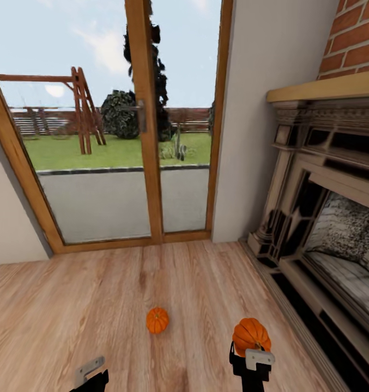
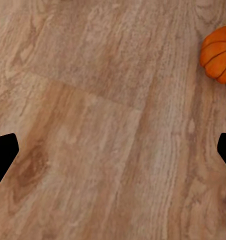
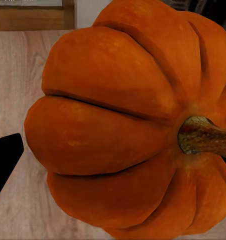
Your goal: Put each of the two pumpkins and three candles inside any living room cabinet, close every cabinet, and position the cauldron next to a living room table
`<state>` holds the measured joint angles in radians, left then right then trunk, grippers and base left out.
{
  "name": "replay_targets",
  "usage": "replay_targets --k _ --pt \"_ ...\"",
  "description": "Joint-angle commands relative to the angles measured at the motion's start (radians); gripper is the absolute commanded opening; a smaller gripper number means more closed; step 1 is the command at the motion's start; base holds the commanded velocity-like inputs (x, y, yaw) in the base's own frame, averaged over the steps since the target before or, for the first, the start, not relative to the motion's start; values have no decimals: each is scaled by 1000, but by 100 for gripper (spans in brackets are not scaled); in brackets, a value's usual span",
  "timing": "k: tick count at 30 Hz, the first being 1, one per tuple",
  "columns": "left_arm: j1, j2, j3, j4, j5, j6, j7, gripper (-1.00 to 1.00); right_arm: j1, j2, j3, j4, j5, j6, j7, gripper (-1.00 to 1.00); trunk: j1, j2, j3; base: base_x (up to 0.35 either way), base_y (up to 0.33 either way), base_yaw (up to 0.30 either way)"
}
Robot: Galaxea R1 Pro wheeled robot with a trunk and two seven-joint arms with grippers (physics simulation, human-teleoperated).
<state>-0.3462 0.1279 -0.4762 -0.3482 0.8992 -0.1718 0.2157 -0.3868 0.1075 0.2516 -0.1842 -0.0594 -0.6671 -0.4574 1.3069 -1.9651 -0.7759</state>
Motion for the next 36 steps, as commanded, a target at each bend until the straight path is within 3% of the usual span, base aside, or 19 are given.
replay_targets --k 1,30,36 --pt "0 1 -9 -2 7 -4 7 100 -1 0 11 0 -4 -3 -4 -100 0 0 -1 331 -125 -10" --pt "0 1 -16 -2 9 -2 6 100 -1 0 11 0 -4 -12 -4 -100 0 0 -1 331 -35 -1" --pt "0 -5 -18 -3 9 26 -17 100 -1 2 11 -8 -3 -24 -4 -100 0 0 -1 331 0 0"
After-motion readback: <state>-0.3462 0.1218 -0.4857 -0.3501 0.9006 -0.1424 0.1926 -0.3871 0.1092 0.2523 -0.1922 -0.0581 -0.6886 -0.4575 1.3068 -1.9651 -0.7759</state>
